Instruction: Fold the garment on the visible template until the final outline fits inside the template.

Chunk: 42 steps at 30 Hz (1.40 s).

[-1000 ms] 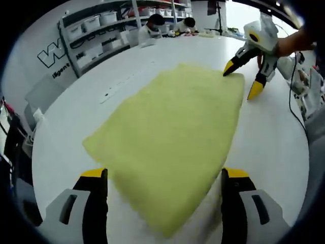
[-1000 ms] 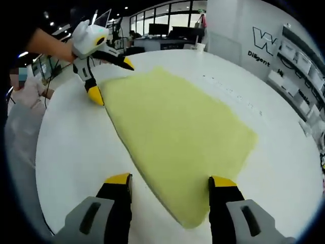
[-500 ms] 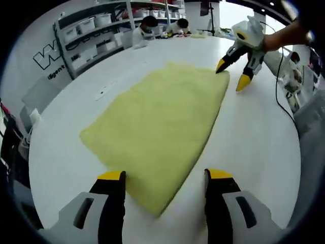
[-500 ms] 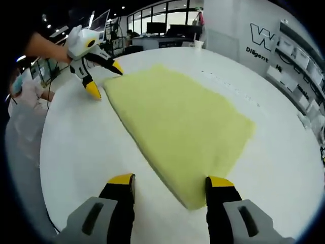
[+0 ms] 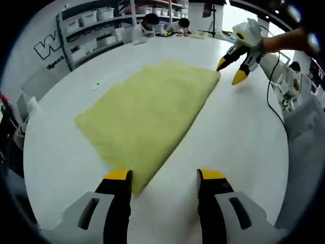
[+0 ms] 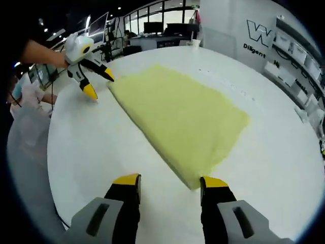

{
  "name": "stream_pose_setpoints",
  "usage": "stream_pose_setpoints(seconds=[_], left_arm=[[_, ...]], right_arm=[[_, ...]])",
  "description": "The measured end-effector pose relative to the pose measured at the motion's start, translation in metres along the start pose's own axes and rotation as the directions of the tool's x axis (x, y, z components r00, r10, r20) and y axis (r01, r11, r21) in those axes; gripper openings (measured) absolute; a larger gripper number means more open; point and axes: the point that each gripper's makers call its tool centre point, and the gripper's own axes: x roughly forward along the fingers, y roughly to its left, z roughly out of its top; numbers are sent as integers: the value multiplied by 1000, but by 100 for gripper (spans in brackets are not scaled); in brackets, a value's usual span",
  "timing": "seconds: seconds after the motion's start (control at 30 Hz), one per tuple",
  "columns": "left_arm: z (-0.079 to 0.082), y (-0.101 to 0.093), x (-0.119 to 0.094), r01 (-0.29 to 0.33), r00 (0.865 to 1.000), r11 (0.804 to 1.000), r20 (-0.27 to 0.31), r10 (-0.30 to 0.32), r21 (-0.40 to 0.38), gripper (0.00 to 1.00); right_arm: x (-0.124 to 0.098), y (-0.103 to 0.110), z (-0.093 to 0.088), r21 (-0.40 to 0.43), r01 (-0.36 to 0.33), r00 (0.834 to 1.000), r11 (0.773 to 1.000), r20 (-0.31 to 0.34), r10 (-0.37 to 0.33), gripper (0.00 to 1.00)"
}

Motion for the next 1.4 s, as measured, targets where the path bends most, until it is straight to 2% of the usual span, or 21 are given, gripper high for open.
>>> stream_pose_setpoints(seconds=[0.17, 0.37, 0.57, 0.73, 0.87, 1.0, 1.27, 1.4], left_arm=[[-5, -3, -7, -7, 1000, 1000, 0, 7, 15, 52], [-2, 4, -19, -38, 999, 999, 26, 38, 6, 53], [-1, 10, -33, -77, 996, 997, 52, 77, -2, 55], [-1, 15, -46, -133, 986, 990, 97, 136, -37, 63], [-4, 14, -54, -158, 981, 986, 109, 163, -51, 70], [0, 12, -64, -182, 970, 978, 145, 195, -102, 78], [11, 2, -79, -198, 946, 964, 223, 234, -175, 91], [9, -6, -84, -202, 939, 962, 244, 244, -183, 94]], right_arm=[[-11, -2, 4, 8, 17, 1000, 1000, 23, -17, 44], [-20, -1, 8, -6, 29, 999, 1000, 33, -28, 44], [-30, 2, 15, -13, 43, 997, 999, 66, -42, 50], [-39, 8, 23, -28, 53, 994, 998, 96, -50, 55], [-47, 15, 29, -44, 61, 992, 997, 113, -56, 59], [-52, 22, 36, -42, 72, 987, 997, 146, -65, 68], [-55, 44, 39, -32, 70, 982, 997, 178, -63, 81], [-59, 49, 38, 7, 80, 977, 997, 199, -80, 86]])
